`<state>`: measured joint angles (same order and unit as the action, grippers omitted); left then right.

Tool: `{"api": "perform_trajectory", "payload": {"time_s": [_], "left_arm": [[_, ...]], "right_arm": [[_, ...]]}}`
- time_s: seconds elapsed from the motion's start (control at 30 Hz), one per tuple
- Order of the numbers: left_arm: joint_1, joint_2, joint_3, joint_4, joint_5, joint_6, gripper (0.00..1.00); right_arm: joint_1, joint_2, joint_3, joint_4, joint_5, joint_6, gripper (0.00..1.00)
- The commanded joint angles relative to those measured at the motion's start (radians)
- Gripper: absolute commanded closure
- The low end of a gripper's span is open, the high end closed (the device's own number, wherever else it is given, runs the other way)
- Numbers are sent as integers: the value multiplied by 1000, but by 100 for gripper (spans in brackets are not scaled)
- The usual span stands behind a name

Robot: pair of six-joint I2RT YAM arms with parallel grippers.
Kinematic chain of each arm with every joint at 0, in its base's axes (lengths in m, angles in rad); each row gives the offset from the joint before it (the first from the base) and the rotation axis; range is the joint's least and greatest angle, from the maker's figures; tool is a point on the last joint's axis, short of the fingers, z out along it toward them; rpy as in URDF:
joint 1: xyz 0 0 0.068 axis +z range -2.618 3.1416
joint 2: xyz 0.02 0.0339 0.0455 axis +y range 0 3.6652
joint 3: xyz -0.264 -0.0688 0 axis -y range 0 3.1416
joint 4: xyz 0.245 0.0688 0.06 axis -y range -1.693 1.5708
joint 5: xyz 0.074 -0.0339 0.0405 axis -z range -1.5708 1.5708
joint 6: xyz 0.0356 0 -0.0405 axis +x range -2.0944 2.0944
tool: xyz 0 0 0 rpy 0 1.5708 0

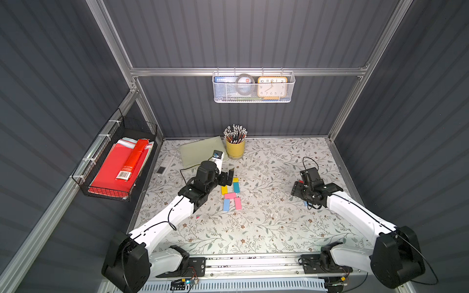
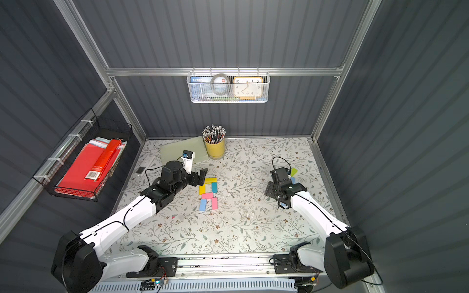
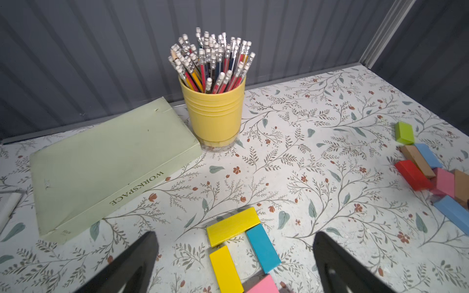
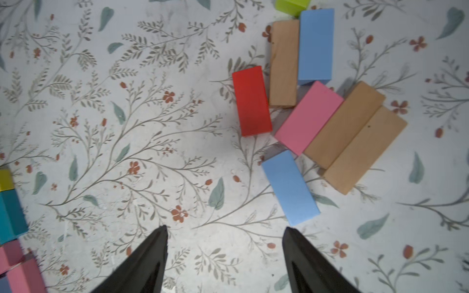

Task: Assemble the number 8 with building blocks
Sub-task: Pick up the building block from the center of the board.

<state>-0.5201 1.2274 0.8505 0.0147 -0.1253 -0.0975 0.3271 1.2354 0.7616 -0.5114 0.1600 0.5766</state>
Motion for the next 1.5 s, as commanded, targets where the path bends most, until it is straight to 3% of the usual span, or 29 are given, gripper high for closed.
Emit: {"api": "perform_trajectory", "payload": {"time_s": [0.0,0.67,1.07,1.2,1.47], "left_arm": [[3,-1,27,-14,11,56,1],[4,-49,-41,27,69,94,1],[3,-55,-45,19,70,89,1],[5,-56,-42,14,46,23,1],[83,-17,-4,-14,67,-46,0]], "right_arm": [[-46,26,-22,-15,-6,-76,24],[-132,258,41,-13,6,-225,42],[-122,294,72,-13,-84,-282,69],[-19,237,124,-25,-82,-345,74],[261,236,286,-55,-112,-506,74]]}}
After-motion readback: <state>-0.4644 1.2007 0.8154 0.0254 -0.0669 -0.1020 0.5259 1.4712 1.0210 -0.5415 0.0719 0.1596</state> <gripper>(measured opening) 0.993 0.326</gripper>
